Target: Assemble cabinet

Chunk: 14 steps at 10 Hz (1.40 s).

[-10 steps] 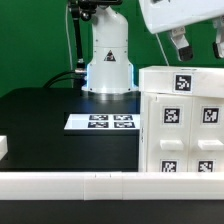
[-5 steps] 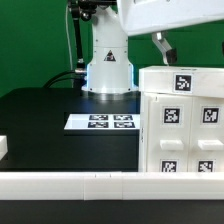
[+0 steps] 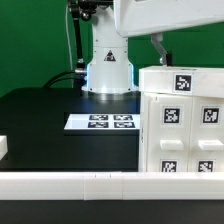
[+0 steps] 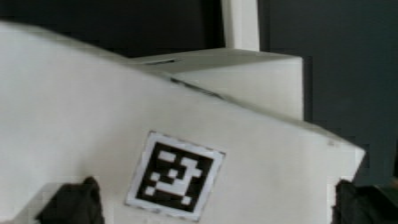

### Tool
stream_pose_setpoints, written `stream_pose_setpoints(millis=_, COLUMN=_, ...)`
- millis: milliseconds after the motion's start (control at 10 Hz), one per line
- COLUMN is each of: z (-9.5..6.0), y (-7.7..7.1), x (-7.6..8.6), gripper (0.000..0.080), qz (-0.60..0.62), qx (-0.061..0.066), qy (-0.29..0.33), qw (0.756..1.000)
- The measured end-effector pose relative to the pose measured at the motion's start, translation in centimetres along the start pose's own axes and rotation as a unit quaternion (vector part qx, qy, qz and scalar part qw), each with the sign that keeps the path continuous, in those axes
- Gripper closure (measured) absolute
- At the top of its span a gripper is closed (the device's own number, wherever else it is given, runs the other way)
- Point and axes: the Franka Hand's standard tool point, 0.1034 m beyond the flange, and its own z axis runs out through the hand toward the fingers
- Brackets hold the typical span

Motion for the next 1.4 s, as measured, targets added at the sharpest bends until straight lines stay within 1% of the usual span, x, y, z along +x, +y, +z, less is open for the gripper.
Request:
stream_pose_setpoints(millis=100, z=0.0, y=0.0, x=0.0, gripper=0.0151, qz=-0.031, qx=0.0, qy=0.0, qw=1.0)
stream_pose_setpoints(millis=200, z=-0.1, y=0.3, x=0.1, gripper=0.0151, qz=-0.124, qx=-0.022, qy=0.0, qw=0.992)
stream_pose_setpoints(millis=300, z=-0.2, y=0.4, x=0.2, gripper=0.0151, qz=-0.216, qx=-0.041, qy=-0.004, qw=0.975)
stream_pose_setpoints(millis=400, z=-0.2, y=0.3, x=0.2, gripper=0.0151, qz=-0.284, qx=-0.051, qy=-0.009, qw=0.957)
stream_pose_setpoints(millis=500, z=-0.2, y=0.3, x=0.3, gripper=0.0151, qz=-0.342, qx=-0.057, qy=-0.012, qw=0.938)
stream_pose_setpoints(millis=700, z=-0.2, y=0.6, x=0.3, gripper=0.0151, qz=-0.38, qx=-0.056, qy=-0.015, qw=0.923)
stream_pose_setpoints(millis=900, z=-0.1, y=0.7, x=0.2, gripper=0.0151, qz=-0.447, qx=-0.057, qy=-0.021, qw=0.892)
stream_pose_setpoints(millis=1000, z=0.1, y=0.6, x=0.1, gripper=0.0151, qz=-0.466, qx=-0.067, qy=-0.028, qw=0.882)
stream_pose_setpoints(millis=1100, z=0.4, y=0.5, x=0.1, gripper=0.0151, qz=-0.468, qx=-0.067, qy=-0.03, qw=0.881)
stream_pose_setpoints(millis=1200, z=0.7, y=0.8, x=0.0, gripper=0.0151, qz=-0.465, qx=-0.066, qy=-0.032, qw=0.882)
stream_pose_setpoints(millis=1400, z=1.6, y=0.9, x=0.0, gripper=0.0151, qz=-0.464, qx=-0.067, qy=-0.032, qw=0.883)
